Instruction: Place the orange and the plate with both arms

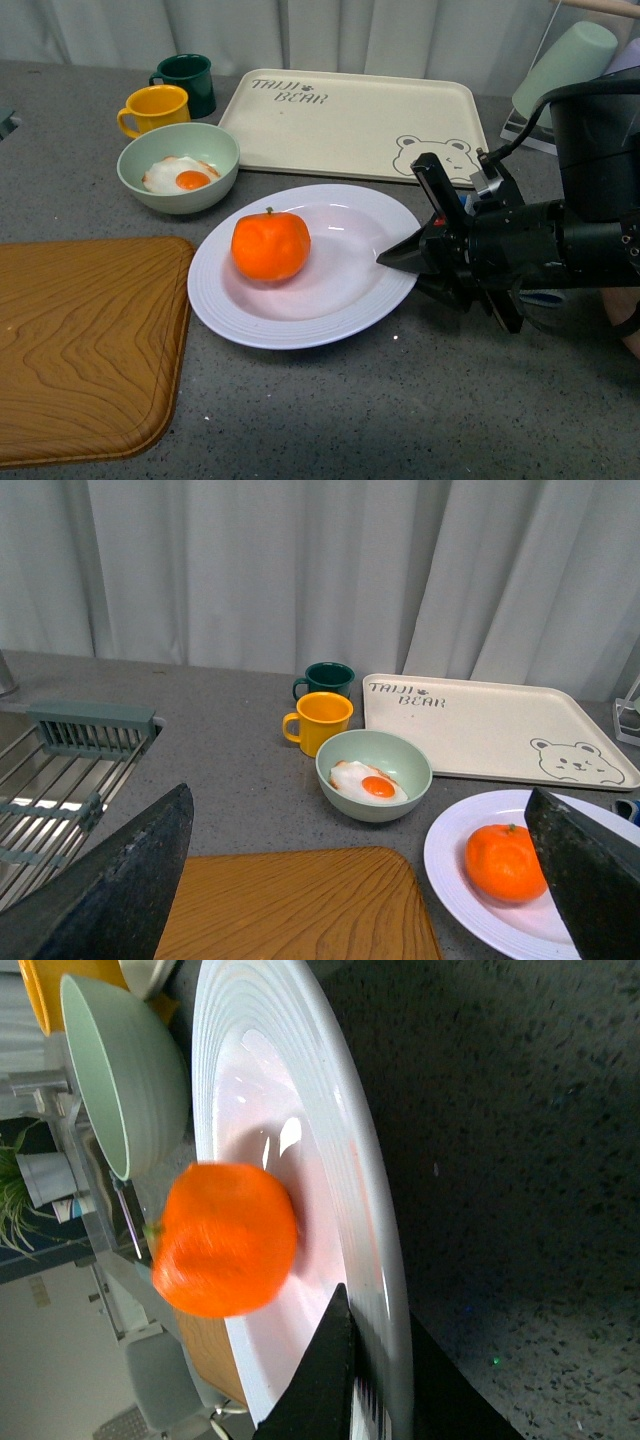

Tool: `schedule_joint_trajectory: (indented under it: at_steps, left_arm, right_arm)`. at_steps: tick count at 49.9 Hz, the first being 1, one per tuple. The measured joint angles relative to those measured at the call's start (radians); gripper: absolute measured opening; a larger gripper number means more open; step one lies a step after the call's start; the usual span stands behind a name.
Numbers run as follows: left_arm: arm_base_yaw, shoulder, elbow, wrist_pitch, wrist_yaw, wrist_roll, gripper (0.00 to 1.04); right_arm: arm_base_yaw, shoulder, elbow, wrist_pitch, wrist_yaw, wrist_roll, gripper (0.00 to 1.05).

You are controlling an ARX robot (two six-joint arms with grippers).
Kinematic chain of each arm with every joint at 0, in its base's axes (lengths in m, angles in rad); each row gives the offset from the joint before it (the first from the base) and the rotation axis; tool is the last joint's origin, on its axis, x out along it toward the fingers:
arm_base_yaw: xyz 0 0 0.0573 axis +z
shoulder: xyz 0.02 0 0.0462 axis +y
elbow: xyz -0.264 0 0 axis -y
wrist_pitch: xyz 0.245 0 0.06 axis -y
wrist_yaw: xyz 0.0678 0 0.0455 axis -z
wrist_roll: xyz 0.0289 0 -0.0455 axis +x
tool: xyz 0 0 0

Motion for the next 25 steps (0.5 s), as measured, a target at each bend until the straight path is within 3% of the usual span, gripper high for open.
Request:
schedule_joint_trajectory:
  at_steps: [13, 25]
  left_arm:
    - [0.000, 0.000, 0.000, 0.000, 0.000, 0.000, 0.98]
    - [0.000, 0.000, 0.000, 0.000, -0.001, 0.000, 0.98]
  right_arm:
    - [-0.019, -0.039, -0.039, 0.213, -0.059, 0.051, 0.03]
    - [-0.019, -0.053, 0.014, 0.231, -0.073, 0.072, 0.03]
